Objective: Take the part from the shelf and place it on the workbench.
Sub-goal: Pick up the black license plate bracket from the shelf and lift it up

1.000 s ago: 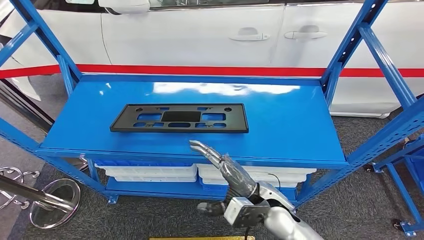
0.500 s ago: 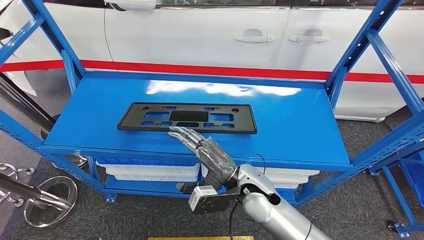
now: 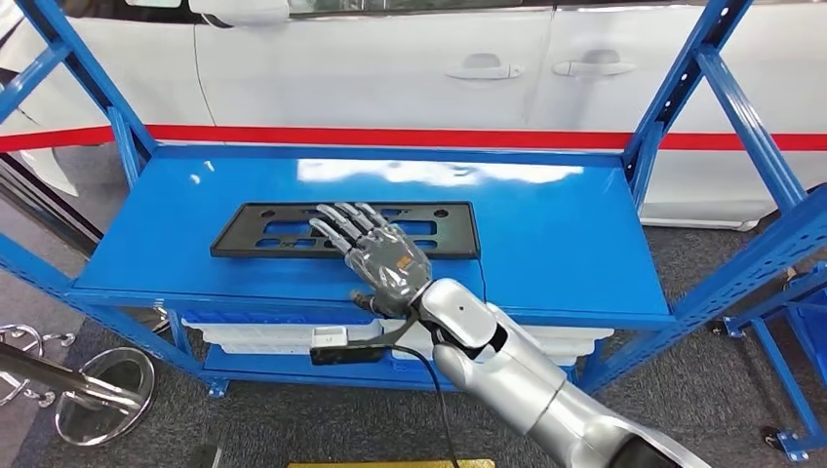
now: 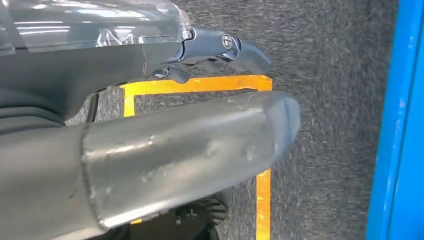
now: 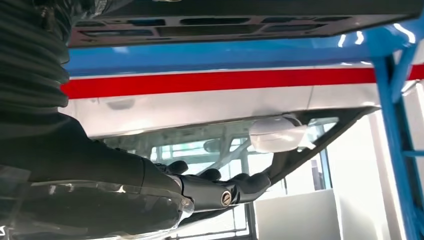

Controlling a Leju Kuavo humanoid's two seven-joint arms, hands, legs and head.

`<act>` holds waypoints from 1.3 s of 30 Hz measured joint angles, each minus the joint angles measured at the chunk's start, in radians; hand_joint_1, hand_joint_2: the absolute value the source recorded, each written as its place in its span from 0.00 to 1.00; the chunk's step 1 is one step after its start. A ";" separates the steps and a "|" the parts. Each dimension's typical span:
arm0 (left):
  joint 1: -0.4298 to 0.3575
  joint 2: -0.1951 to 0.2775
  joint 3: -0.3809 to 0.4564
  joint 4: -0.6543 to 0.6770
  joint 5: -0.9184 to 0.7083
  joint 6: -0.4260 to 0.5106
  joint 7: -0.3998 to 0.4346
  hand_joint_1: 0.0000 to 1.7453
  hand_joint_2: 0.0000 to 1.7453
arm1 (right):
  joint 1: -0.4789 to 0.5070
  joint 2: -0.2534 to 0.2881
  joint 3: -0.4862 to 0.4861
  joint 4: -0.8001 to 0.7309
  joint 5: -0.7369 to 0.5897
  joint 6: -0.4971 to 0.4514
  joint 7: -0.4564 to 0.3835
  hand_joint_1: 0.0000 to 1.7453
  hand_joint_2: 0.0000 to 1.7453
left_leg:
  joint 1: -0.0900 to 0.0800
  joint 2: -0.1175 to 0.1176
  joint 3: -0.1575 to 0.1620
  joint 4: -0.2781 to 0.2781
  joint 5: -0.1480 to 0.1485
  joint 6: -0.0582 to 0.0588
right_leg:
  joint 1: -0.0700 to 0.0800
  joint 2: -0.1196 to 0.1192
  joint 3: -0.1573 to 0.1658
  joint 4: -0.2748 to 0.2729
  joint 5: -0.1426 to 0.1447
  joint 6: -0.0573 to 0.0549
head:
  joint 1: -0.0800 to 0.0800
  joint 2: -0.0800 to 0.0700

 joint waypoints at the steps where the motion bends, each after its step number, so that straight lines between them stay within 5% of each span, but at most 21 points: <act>1: -0.001 0.000 -0.004 0.000 0.000 0.000 0.001 0.00 0.00 | -0.008 0.013 0.007 0.035 0.020 -0.005 0.013 0.00 1.00 | 0.000 0.000 -0.033 0.070 -0.031 -0.004 | 0.001 0.000 0.000 0.000 0.000 -0.002 | 0.000 0.000; 3: -0.001 -0.001 -0.011 0.000 0.001 0.001 0.006 0.00 0.00 | -0.017 0.038 0.017 0.109 0.051 -0.020 0.038 0.00 1.00 | 0.000 0.000 -0.081 0.165 -0.056 -0.007 | 0.004 0.000 -0.001 0.002 -0.002 -0.004 | 0.000 0.000; 4: 0.000 -0.001 -0.014 0.000 0.002 0.002 0.010 0.00 0.00 | -0.021 0.051 0.020 0.146 0.065 -0.028 0.050 0.00 1.00 | 0.000 0.000 -0.081 0.158 -0.039 -0.007 | 0.004 0.000 0.000 0.004 -0.002 -0.005 | 0.000 0.000; 6: -0.001 -0.001 -0.018 0.000 0.007 0.002 0.021 0.00 0.00 | -0.035 0.080 0.026 0.216 0.087 -0.039 0.069 0.00 1.00 | 0.000 0.000 -0.028 0.041 0.032 -0.001 | 0.005 0.003 0.001 0.008 -0.005 -0.004 | 0.000 0.000; 8: -0.004 -0.001 -0.021 0.000 0.013 0.002 0.032 0.00 0.00 | -0.057 0.109 0.030 0.277 0.102 -0.043 0.079 0.00 1.00 | -0.004 -0.001 0.027 -0.074 0.072 0.008 | 0.009 0.006 -0.001 0.012 -0.008 0.001 | 0.000 0.000; 13: -0.006 -0.003 -0.023 0.000 0.043 0.000 0.060 0.00 0.00 | -0.089 0.165 0.036 0.401 0.113 -0.043 0.079 0.00 1.00 | -0.002 -0.002 0.044 -0.120 0.082 0.033 | 0.011 0.005 -0.010 0.026 -0.021 0.024 | 0.000 0.000; 17: -0.006 -0.005 -0.022 0.000 0.058 -0.005 0.074 0.00 0.00 | -0.101 0.187 0.037 0.466 0.100 -0.053 0.082 0.00 1.00 | 0.001 0.000 0.045 -0.126 0.085 0.047 | 0.007 0.003 -0.113 0.243 -0.130 0.036 | 0.000 0.000; 19: -0.003 -0.006 -0.022 0.000 0.061 -0.006 0.077 0.00 0.00 | -0.103 0.189 0.037 0.491 0.095 -0.058 0.082 0.00 1.00 | 0.000 -0.001 0.045 -0.124 0.084 0.048 | 0.005 0.003 -0.141 0.289 -0.127 0.037 | 0.000 0.000; 22: -0.002 -0.008 -0.022 0.000 0.062 -0.009 0.079 0.00 0.00 | -0.116 0.193 0.033 0.510 0.083 -0.079 0.087 0.00 1.00 | -0.001 -0.002 0.047 -0.117 0.077 0.042 | 0.005 0.002 -0.067 0.122 -0.028 0.029 | 0.000 0.000; 24: -0.002 -0.009 -0.023 0.000 0.062 -0.013 0.079 0.00 0.00 | -0.131 0.197 0.023 0.518 0.072 -0.095 0.088 0.00 1.00 | -0.004 -0.002 0.044 -0.112 0.073 0.035 | 0.008 0.003 -0.026 0.030 0.002 0.022 | 0.000 0.000; 29: -0.001 -0.009 -0.025 0.000 0.063 -0.018 0.074 0.00 0.00 | -0.151 0.199 -0.004 0.533 0.060 -0.104 0.083 0.00 1.00 | -0.003 -0.001 0.029 -0.080 0.045 0.008 | 0.006 0.004 -0.017 0.004 0.008 0.000 | 0.000 0.000; 32: -0.001 -0.010 -0.027 0.000 0.062 -0.017 0.070 0.00 0.00 | -0.156 0.200 -0.014 0.535 0.059 -0.106 0.080 0.00 1.00 | 0.000 0.000 -0.052 0.098 -0.042 -0.004 | 0.004 0.003 -0.014 0.001 0.008 -0.007 | 0.000 0.000; 34: 0.001 -0.010 -0.027 0.000 0.062 -0.017 0.070 0.00 0.00 | -0.155 0.200 -0.015 0.538 0.059 -0.106 0.080 0.00 1.00 | 0.001 0.000 -0.092 0.173 -0.055 -0.007 | 0.005 0.004 -0.014 0.004 0.006 -0.008 | 0.000 0.000; 35: 0.001 -0.010 -0.027 0.000 0.063 -0.017 0.070 0.00 0.00 | -0.155 0.200 -0.016 0.539 0.059 -0.106 0.079 0.00 1.00 | 0.001 0.000 -0.086 0.155 -0.032 -0.006 | 0.005 0.005 -0.013 0.005 0.005 -0.008 | 0.000 0.000; 37: 0.000 -0.010 -0.028 0.000 0.063 -0.017 0.070 0.00 0.00 | -0.155 0.200 -0.017 0.539 0.059 -0.106 0.079 0.00 1.00 | 0.002 0.000 -0.029 0.028 0.039 -0.002 | 0.005 0.006 -0.010 0.011 -0.001 -0.004 | 0.000 0.000; 39: -0.002 -0.010 -0.028 0.000 0.063 -0.017 0.069 0.00 0.00 | -0.157 0.200 -0.019 0.539 0.059 -0.106 0.079 0.00 1.00 | -0.001 -0.001 0.024 -0.081 0.075 0.005 | 0.009 0.008 -0.011 0.016 -0.005 0.003 | 0.000 0.000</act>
